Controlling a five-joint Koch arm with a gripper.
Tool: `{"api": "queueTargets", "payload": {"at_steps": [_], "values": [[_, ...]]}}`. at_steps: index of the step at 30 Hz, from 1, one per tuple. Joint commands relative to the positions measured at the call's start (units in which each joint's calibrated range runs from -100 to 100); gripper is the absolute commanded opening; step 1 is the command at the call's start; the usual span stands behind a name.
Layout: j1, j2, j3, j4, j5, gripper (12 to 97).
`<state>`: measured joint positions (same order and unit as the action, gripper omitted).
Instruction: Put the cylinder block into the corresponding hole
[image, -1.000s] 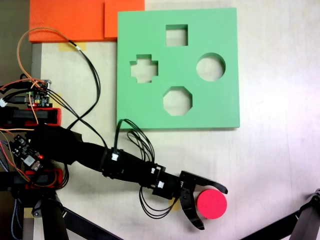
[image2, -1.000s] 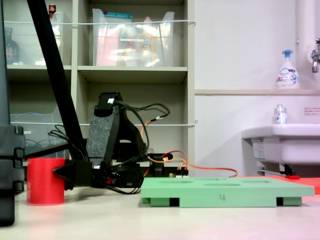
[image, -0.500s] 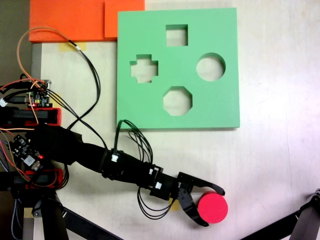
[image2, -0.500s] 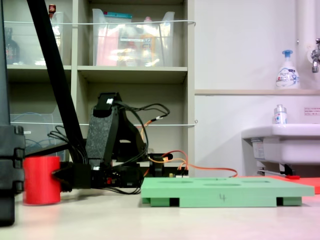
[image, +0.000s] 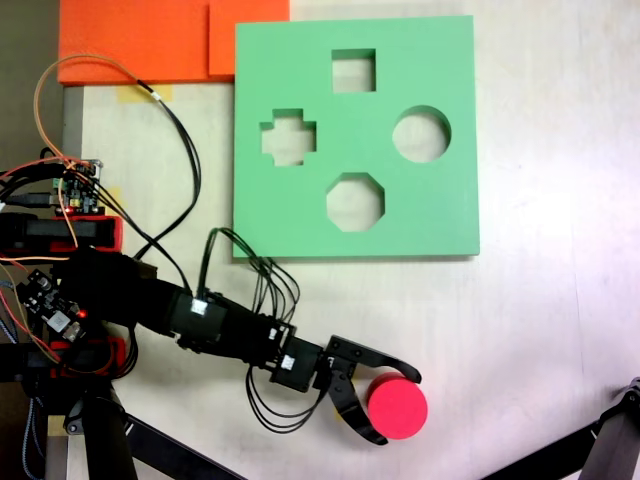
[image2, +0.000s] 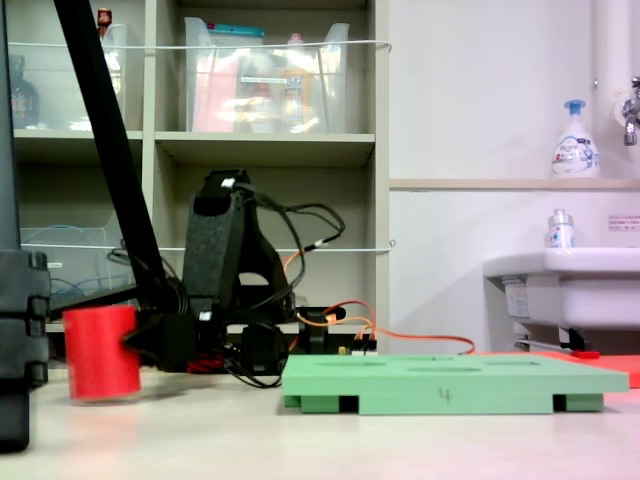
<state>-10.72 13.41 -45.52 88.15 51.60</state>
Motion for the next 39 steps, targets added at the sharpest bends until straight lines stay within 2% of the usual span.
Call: {"api": "queueTargets", "payload": {"at_steps": [1, 10, 13, 18, 21, 27, 39], "values": [[0.88, -13.55, -2.34, -0.29, 0.20, 37.2], [4.54, -55.59, -13.51, -19.26, 0.05, 35.6], [7.13, -65.92, -15.10, -23.21, -0.68, 32.3], [12.31, -75.70, -14.50, -30.62, -1.95, 32.3], [16.07, -75.14, -10.91, -33.51, -2.49, 32.5], [21.44, -57.12, -0.35, -34.47, -4.30, 32.6], [26.32, -16.06, 23.88, -33.70, -4.64, 33.1]]}}
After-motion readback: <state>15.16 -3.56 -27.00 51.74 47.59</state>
